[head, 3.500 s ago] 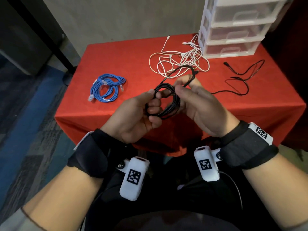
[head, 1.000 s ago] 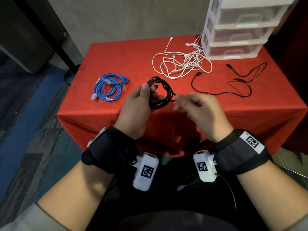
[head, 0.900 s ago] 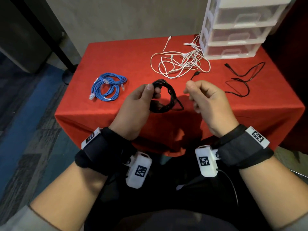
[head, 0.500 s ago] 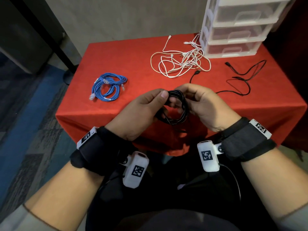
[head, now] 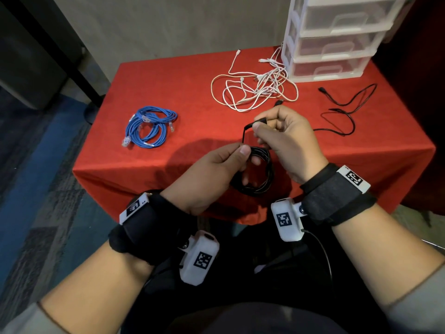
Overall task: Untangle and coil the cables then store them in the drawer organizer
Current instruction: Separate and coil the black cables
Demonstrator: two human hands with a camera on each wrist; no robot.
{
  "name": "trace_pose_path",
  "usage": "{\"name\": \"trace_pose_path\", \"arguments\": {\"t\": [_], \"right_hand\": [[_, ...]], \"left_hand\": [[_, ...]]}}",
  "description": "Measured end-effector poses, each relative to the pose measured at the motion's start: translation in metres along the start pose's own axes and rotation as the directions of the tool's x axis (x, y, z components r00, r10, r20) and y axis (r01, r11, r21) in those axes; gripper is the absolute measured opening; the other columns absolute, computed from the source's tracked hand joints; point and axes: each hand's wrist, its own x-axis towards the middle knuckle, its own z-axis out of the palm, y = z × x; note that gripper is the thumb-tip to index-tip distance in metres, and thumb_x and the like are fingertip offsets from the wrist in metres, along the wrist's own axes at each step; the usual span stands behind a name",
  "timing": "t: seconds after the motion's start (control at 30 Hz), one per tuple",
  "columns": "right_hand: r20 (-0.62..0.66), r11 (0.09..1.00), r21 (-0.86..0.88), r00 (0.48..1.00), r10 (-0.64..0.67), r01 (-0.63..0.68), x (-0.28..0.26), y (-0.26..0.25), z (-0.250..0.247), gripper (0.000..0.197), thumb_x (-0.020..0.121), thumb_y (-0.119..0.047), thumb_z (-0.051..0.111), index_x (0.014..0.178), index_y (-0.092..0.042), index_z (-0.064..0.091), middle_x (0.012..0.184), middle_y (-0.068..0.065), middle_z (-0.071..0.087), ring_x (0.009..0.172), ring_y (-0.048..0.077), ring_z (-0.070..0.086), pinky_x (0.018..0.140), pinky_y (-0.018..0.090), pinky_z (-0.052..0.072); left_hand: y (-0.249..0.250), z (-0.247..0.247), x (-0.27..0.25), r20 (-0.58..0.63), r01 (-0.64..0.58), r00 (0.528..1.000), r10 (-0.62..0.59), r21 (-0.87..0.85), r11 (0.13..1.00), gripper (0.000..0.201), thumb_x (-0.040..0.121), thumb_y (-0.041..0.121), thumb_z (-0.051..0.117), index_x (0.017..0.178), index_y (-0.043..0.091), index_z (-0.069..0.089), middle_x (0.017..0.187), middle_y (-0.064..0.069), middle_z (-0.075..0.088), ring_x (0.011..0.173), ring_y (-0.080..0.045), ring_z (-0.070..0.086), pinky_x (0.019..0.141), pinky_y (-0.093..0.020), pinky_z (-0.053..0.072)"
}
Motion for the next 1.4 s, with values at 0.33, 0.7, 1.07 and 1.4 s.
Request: {"name": "trace_pose_path", "arguments": {"t": [0.33, 0.7, 1.07, 1.4], "right_hand": [[0.086, 0.998, -0.059, 0.996, -0.010, 0.015, -0.010, -0.013, -0.004, 0.008, 0.092, -0.004, 0.070, 0.093, -0.010, 0.066, 0.085, 0.029, 0.069, 0.071, 0.021, 0.062, 0.062, 0.029, 0.049], [0.116, 0.947, -0.303, 0.990, -0.076, 0.108, -0.048, -0.008, 0.011, 0.008, 0.088, -0.016, 0.074, 0.083, -0.017, 0.069, 0.076, -0.003, 0.067, 0.070, 0.012, 0.060, 0.070, 0.028, 0.048], [0.155, 0.951, -0.277, 0.983, -0.096, 0.137, -0.044, -0.008, 0.013, 0.004, 0.081, -0.027, 0.077, 0.081, -0.025, 0.074, 0.094, 0.004, 0.068, 0.087, 0.020, 0.070, 0.086, 0.046, 0.056], [0.019, 0.949, -0.179, 0.965, -0.262, 0.261, -0.048, 0.000, 0.027, 0.027, 0.094, -0.009, 0.064, 0.118, -0.015, 0.051, 0.105, -0.002, 0.066, 0.100, 0.014, 0.067, 0.090, 0.042, 0.055]], "left_hand": [[-0.035, 0.010, 0.012, -0.360, 0.033, 0.933, 0.028, 0.164, 0.986, 0.015, 0.100, 0.036, 0.053, 0.113, 0.029, 0.052, 0.070, 0.004, 0.053, 0.060, -0.016, 0.046, 0.063, -0.036, 0.040], [0.001, 0.001, 0.012, -0.290, 0.115, 0.889, -0.354, -0.606, 0.787, 0.026, 0.098, 0.022, 0.036, 0.093, 0.011, 0.059, 0.062, 0.003, 0.035, 0.049, -0.012, 0.036, 0.061, -0.031, 0.036], [-0.007, 0.003, 0.017, -0.327, 0.152, 0.899, -0.292, -0.393, 0.907, 0.040, 0.107, 0.042, 0.042, 0.098, 0.012, 0.067, 0.054, 0.009, 0.047, 0.049, -0.010, 0.041, 0.070, -0.035, 0.043], [-0.004, 0.004, 0.016, -0.347, -0.010, 0.932, -0.110, -0.328, 0.944, 0.027, 0.100, 0.042, 0.056, 0.090, 0.017, 0.058, 0.060, 0.007, 0.038, 0.054, -0.010, 0.032, 0.074, -0.044, 0.031]]}}
